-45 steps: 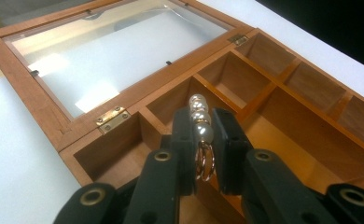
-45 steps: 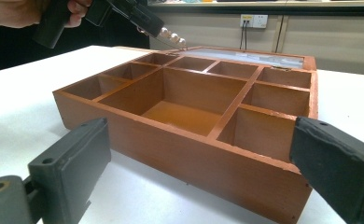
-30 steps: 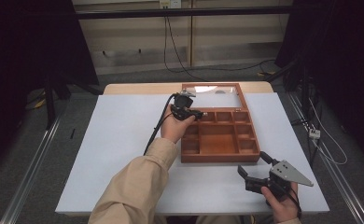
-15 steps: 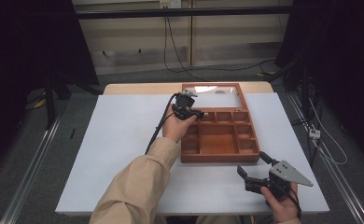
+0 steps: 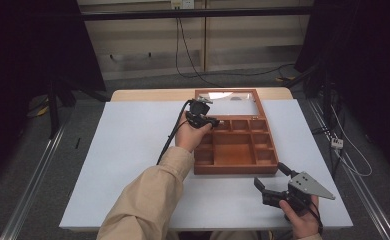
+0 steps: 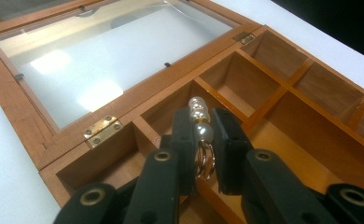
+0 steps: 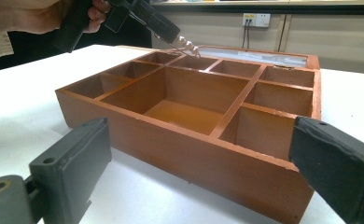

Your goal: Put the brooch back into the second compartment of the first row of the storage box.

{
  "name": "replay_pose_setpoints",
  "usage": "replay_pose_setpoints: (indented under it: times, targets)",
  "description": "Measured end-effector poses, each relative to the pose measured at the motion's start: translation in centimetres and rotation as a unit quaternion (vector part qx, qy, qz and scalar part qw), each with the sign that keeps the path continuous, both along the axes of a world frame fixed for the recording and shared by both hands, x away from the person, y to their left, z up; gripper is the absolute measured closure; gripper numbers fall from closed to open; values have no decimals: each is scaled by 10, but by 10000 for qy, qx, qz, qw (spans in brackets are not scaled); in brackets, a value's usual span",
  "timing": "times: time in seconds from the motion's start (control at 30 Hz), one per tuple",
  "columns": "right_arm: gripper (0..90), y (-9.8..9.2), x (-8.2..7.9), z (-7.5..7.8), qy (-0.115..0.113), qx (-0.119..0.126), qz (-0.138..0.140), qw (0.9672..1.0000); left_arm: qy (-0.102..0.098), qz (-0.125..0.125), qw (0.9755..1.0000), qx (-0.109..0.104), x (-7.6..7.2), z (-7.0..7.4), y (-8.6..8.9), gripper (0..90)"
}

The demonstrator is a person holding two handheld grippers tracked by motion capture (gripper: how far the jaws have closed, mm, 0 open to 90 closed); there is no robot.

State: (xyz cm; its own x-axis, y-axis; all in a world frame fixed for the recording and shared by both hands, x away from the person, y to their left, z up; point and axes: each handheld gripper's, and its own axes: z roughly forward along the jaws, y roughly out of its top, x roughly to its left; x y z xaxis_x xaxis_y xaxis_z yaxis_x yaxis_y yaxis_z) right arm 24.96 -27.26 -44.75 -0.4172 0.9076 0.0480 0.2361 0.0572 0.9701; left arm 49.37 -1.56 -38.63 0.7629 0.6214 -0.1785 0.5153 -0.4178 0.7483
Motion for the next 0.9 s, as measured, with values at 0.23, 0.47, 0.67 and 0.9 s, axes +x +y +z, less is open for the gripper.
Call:
replay_pose_setpoints:
  times: [0.23,0.47,0.67,0.9]
  targets:
    - [53,0,0,0,-12,-1,-1,10000,-8,0,10000,36,1,-3,-1,803]
    - [53,0,0,1,-12,21,-10,10000,4,-8,10000,45,1,-6,-5,802]
    - [53,0,-1,1,-15,7,10,10000,2,33,10000,33,2,-8,-7,802]
    - [53,0,-1,1,-14,6,3,10000,21,58,10000,26,3,-9,-6,802]
